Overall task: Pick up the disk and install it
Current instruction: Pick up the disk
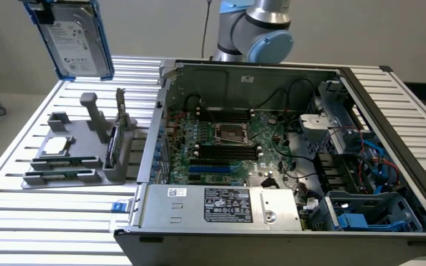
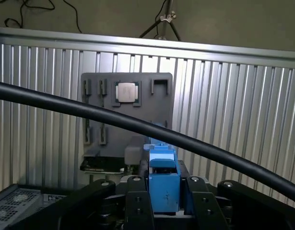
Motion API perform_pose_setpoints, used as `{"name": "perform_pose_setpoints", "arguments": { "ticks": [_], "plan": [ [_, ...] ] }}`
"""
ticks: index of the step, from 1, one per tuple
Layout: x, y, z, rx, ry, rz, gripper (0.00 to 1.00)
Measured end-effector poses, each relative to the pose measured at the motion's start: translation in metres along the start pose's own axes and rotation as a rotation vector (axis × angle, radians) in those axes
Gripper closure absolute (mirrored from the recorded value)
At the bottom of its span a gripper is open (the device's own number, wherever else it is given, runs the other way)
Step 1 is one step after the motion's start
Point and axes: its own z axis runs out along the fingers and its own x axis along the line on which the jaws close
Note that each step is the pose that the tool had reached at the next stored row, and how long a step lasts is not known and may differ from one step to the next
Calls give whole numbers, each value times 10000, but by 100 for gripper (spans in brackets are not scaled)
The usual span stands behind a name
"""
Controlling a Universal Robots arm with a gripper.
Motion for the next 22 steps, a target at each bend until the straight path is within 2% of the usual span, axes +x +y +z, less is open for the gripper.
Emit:
{"name": "perform_pose_setpoints", "arguments": {
  "ticks": [4,11,22],
  "plan": [
    [58,-175,-100,-33,-5,0,67],
    [183,-486,-231,-38,-12,-2,67],
    [434,-966,-321,-37,-21,-1,67]
  ]
}}
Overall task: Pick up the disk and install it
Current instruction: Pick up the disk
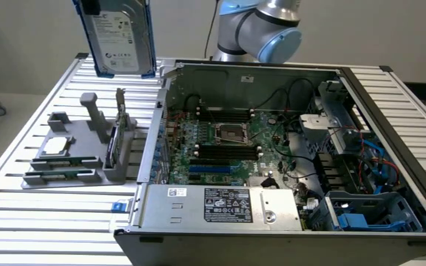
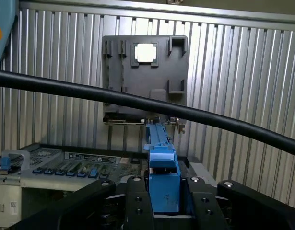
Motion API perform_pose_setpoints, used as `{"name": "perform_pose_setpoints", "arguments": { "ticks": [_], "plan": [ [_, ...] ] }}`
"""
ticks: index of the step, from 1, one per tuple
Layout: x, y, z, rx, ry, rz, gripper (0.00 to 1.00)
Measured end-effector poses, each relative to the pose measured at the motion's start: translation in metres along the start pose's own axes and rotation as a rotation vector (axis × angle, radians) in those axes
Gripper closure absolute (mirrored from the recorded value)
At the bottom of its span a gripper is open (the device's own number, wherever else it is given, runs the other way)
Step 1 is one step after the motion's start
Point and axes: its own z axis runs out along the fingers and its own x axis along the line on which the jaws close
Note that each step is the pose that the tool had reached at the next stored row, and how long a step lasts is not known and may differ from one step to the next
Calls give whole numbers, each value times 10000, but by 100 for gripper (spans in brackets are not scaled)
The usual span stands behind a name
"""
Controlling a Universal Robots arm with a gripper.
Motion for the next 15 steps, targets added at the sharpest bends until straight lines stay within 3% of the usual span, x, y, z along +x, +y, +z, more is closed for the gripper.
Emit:
{"name": "perform_pose_setpoints", "arguments": {
  "ticks": [7,15],
  "plan": [
    [185,-271,-29,1,-2,1,67],
    [467,-377,-29,0,-2,0,67]
  ]
}}
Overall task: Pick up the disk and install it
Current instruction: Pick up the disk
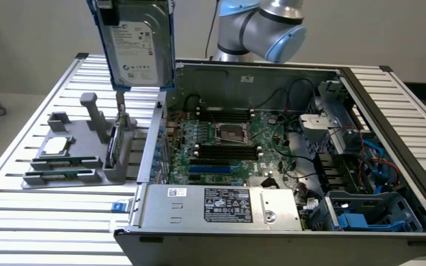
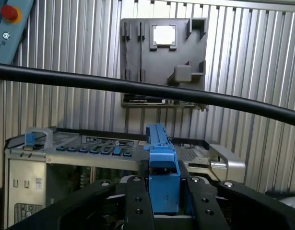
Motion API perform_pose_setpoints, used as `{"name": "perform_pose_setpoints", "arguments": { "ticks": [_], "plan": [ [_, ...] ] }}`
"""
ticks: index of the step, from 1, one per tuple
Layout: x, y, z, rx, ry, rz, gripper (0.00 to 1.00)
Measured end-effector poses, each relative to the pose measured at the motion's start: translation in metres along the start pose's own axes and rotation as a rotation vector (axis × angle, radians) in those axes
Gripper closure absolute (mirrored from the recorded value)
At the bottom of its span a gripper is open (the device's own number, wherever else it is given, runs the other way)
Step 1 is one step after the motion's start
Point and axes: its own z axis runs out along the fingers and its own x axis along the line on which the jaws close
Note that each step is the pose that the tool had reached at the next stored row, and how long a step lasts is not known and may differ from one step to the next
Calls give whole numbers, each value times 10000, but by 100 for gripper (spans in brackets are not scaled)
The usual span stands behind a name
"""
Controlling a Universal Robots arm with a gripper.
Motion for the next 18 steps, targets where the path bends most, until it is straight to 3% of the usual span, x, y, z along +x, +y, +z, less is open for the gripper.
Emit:
{"name": "perform_pose_setpoints", "arguments": {
  "ticks": [18],
  "plan": [
    [364,-772,-7,0,-2,1,67]
  ]
}}
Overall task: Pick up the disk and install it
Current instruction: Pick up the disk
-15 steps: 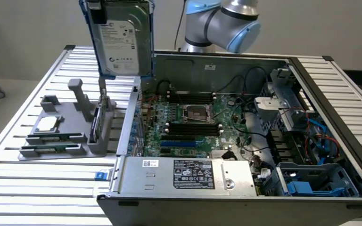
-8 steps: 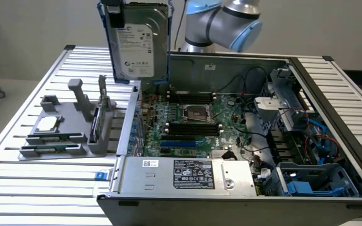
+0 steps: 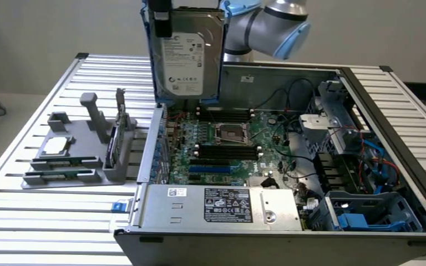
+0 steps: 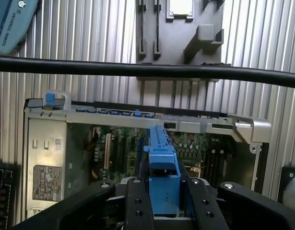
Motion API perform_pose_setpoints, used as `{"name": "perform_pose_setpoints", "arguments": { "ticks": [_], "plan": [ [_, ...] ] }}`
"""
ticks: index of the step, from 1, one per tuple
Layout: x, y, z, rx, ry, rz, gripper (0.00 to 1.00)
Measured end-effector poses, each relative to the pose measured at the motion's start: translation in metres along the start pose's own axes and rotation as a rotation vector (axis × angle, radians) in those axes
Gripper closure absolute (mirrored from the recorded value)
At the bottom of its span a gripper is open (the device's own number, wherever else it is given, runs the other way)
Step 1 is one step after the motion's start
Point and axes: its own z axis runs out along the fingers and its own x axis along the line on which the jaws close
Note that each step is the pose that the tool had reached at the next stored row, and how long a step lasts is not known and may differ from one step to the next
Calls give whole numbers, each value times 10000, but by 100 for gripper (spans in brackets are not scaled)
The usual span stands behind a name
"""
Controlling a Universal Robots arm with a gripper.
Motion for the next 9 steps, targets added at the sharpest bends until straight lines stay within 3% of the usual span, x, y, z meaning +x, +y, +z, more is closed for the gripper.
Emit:
{"name": "perform_pose_setpoints", "arguments": {
  "ticks": [9],
  "plan": [
    [170,-399,-3,0,-1,-1,67]
  ]
}}
